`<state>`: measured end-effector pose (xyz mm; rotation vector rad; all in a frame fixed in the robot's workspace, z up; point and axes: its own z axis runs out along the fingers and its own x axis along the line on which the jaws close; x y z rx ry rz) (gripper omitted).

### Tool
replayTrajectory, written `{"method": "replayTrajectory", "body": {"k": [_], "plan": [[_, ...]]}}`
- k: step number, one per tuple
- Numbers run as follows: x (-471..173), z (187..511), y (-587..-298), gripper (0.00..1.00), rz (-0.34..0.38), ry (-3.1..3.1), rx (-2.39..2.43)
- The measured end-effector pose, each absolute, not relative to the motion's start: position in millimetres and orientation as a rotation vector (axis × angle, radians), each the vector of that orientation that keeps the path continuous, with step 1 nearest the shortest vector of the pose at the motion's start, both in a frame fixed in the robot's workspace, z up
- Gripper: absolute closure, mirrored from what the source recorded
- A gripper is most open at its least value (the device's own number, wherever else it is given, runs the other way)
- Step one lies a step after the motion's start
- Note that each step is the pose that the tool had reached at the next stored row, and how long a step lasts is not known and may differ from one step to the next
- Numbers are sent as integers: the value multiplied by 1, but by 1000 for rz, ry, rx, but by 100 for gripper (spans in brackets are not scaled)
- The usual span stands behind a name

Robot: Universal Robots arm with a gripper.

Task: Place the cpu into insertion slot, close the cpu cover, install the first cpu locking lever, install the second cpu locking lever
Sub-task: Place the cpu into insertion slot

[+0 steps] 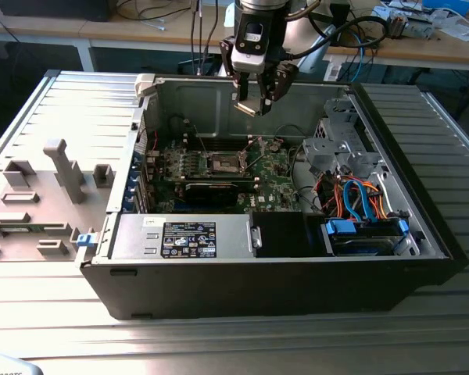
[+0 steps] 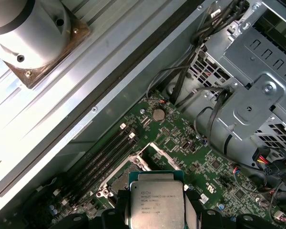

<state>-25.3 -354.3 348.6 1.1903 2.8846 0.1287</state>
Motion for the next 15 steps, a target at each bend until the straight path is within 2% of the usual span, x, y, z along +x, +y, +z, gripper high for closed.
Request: {"method": "replayTrajectory", "body": {"k": [15], "plan": [[-25,348,-354,45,129,2879,1203]]}}
